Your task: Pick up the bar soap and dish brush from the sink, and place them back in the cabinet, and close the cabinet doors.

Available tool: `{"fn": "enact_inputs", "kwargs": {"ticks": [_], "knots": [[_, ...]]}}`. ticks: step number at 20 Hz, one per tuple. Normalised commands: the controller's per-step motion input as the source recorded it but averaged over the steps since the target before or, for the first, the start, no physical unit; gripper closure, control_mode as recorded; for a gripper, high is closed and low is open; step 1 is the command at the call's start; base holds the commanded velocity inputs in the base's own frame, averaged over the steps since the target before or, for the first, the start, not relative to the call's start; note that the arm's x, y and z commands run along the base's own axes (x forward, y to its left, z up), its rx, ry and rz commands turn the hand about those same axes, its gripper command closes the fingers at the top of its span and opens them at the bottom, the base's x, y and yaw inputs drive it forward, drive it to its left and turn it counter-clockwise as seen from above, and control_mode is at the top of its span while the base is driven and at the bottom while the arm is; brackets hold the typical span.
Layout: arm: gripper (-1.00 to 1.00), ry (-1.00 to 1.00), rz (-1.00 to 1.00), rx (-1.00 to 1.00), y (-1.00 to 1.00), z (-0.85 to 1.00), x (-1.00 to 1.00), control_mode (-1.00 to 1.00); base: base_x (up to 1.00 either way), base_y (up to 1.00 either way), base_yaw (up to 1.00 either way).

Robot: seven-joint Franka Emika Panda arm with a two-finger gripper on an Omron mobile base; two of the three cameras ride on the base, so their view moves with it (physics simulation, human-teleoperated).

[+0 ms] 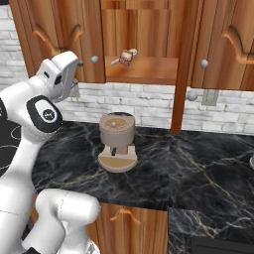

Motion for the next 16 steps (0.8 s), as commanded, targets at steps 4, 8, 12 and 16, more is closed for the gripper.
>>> {"fn": "enact_inputs", "kwargs": {"ticks": [4, 8, 12, 16], "knots": [[-1.00, 0.00, 0.00, 0.18, -0.23, 0.07, -0.24, -1.00, 0.00, 0.00, 0.00], [-1.00, 0.00, 0.00, 0.19, -0.23, 0.09, -0.24, -1.00, 0.00, 0.00, 0.00], [-1.00, 0.00, 0.00, 0.07, -0.06, 0.00, -0.37, -1.00, 0.00, 0.00, 0.00], [-1.00, 0.00, 0.00, 0.12, -0.13, 0.02, -0.36, -1.00, 0.00, 0.00, 0.00]]}}
